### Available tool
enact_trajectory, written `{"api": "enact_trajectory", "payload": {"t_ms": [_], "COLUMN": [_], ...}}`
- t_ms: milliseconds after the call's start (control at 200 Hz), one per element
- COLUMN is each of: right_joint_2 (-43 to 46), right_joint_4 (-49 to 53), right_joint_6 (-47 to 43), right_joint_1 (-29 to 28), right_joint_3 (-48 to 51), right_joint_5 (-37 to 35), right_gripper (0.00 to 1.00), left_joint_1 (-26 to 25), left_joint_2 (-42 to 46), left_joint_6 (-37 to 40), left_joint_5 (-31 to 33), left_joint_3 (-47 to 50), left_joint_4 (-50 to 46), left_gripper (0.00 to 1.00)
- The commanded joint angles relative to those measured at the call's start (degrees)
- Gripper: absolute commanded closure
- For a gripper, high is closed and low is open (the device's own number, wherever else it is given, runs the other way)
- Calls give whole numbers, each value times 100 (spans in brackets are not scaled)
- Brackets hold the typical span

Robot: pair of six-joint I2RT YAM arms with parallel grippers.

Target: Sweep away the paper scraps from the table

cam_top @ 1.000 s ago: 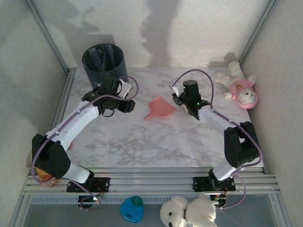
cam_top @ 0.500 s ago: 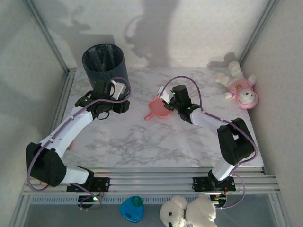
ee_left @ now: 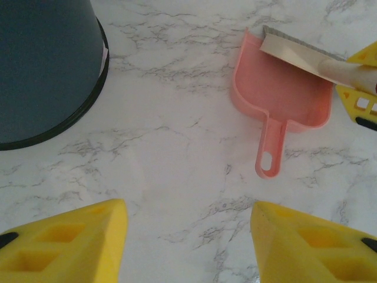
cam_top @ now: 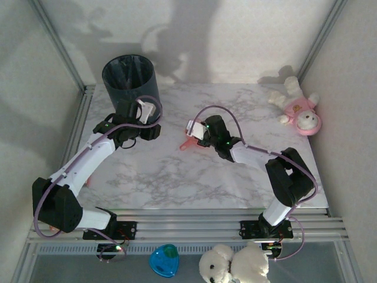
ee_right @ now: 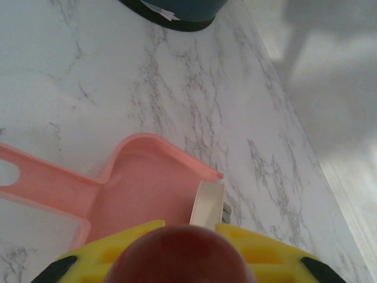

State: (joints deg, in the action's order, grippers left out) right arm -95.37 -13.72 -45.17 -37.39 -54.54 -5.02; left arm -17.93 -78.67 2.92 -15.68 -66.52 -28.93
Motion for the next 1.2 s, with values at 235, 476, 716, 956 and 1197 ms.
{"api": "enact_trajectory", "payload": {"t_ms": [235, 476, 716, 956, 1197], "right_joint_2": [-130, -210, -227, -190, -120], "right_joint_4": [411, 539, 580, 645, 825], "right_joint_6": [-22, -54, -72, -59, -79], "right_joint_1": [-242, -264, -270, -274, -269], "right_joint_3": [198, 190, 190, 255, 343], "right_joint_5": [86, 18, 14, 60, 128], "right_gripper": [77, 70, 58, 49, 45], "left_joint_1": [133, 171, 228, 296, 330], "left_joint_2": [41, 1, -5, -17, -23], "left_joint_6": [-32, -22, -11, 8, 12], "left_joint_5": [-29, -49, -88, -126, -181], "left_joint_3": [102, 96, 60, 73, 78], "left_joint_4": [71, 63, 65, 65, 54], "left_gripper": [43, 43, 43, 43, 43]}}
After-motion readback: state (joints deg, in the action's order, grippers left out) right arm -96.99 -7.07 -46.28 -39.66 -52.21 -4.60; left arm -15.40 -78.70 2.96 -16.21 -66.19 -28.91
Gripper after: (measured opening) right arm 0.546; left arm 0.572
